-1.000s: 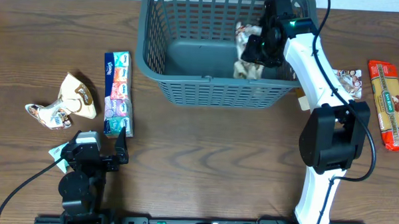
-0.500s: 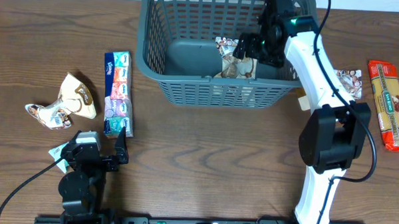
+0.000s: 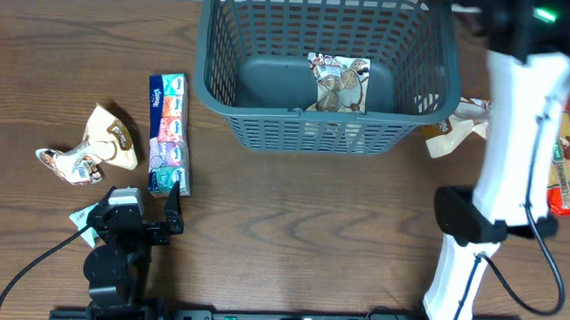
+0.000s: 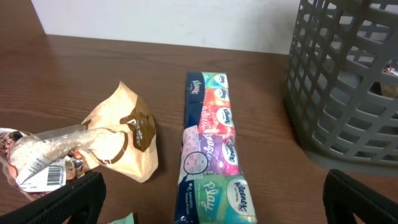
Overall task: Pack container
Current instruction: 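Open the right gripper to drop the bag into the basket, then move the right gripper to the second mushroom bag and grasp it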
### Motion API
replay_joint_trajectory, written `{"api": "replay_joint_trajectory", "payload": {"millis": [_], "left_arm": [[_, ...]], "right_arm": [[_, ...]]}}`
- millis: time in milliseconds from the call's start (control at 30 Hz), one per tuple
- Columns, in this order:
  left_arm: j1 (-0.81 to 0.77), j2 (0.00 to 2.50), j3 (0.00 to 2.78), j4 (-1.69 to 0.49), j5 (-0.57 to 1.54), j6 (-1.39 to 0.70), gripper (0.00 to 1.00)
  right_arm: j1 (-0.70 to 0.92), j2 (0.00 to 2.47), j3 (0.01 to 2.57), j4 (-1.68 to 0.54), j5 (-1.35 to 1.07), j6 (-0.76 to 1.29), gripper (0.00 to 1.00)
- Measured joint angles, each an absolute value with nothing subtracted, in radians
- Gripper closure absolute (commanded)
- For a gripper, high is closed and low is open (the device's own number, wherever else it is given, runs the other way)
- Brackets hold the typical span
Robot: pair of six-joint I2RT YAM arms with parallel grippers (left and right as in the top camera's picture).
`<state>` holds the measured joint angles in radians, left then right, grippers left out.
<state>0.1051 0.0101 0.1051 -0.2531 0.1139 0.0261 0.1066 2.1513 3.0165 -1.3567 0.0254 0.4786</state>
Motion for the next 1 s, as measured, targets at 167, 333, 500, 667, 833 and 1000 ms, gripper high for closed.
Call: {"api": "replay_joint_trajectory", "payload": {"millis": [167, 333, 500, 667, 833, 1000], "left_arm": [[0.105, 0.01, 0.105, -0.253, 0.114, 0.026, 0.02], [0.105, 0.01, 0.105, -0.253, 0.114, 0.026, 0.01], [0.105, 0.01, 0.105, -0.253, 0.114, 0.026, 0.01], [0.105, 0.01, 0.105, -0.253, 0.114, 0.026, 0.01], [0.105, 0.01, 0.105, -0.253, 0.114, 0.026, 0.01], [0.105, 0.01, 0.105, -0.253, 0.114, 0.026, 0.01]], "right_arm": [[-0.016, 2.116, 3.132, -1.61, 0.249, 0.733, 0.01], [-0.141, 2.109, 3.087, -1.691, 0.311, 0.935, 0.01], [-0.192, 2.11, 2.906, -1.689, 0.308, 1.073, 0.01], [-0.208, 2.117, 2.658, -1.661, 0.303, 1.204, 0.01], [-0.212, 2.125, 2.373, -1.506, 0.293, 1.291, 0.01], [-0.213, 2.132, 2.158, -1.319, 0.245, 1.311, 0.01]]}}
